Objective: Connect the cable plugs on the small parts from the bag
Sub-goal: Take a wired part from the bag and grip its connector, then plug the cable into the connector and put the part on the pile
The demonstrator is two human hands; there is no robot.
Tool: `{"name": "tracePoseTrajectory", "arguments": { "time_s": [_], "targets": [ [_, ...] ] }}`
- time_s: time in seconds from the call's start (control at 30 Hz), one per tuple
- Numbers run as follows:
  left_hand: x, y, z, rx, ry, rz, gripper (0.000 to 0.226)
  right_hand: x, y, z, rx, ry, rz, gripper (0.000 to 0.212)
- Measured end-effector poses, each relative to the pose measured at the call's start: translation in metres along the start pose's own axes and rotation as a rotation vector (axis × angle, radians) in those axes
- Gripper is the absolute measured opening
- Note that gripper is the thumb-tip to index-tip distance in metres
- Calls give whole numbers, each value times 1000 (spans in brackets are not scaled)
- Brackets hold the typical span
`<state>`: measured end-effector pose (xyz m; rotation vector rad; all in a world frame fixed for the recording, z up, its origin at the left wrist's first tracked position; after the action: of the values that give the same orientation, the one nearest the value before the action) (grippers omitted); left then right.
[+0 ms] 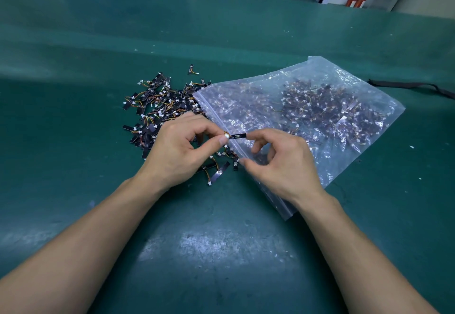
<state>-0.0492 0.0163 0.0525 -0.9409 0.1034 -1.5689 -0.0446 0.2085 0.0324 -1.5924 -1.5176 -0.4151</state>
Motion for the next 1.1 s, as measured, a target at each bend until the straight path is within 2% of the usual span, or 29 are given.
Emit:
{"name": "tracePoseTrajectory", "arguments": {
  "time_s": [0.13,0.37,0.53,0.6,0.73,0.87,1.0,1.1],
  "targets": [
    [-1,0,0,0,-6,-9,9,4,-1,0,38,73,21,30],
    [-1,1,-1,31,-41,-19,14,20,-3,-1,2,-34,172,23],
    [-6,-12,-1,96,-167,-24,5,34,-3,-1,-21,-122,277,22],
    [-14,-23,1,106,-257,-73,6,38,-2,-2,-17,-125,311,22],
    [-39,-46,15,81,-425,-142,15,43,-1,-5,-10,-132,354,23],
    [-67,-66,21,229,-514,-162,43,48,0,-6,-1,-168,427,24],
    [-94,-77,21,356,-446,-228,34,50,1,-5,-16,-241,469,26],
    [-103,-81,18,447,-243,-129,23,49,1,-2,-32,-254,474,23]
  ]
}}
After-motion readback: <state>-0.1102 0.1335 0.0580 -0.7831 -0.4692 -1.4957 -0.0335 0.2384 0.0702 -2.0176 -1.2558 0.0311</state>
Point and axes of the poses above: each hand's wrist, its own y-axis away from the middle knuckle, its own x-axis out of the back of the hand, z = x × y, the point moved 6 cm from there along -y, towards the middle knuckle, and after that the axes turned 4 degrees about y, right-handed, at the moved point
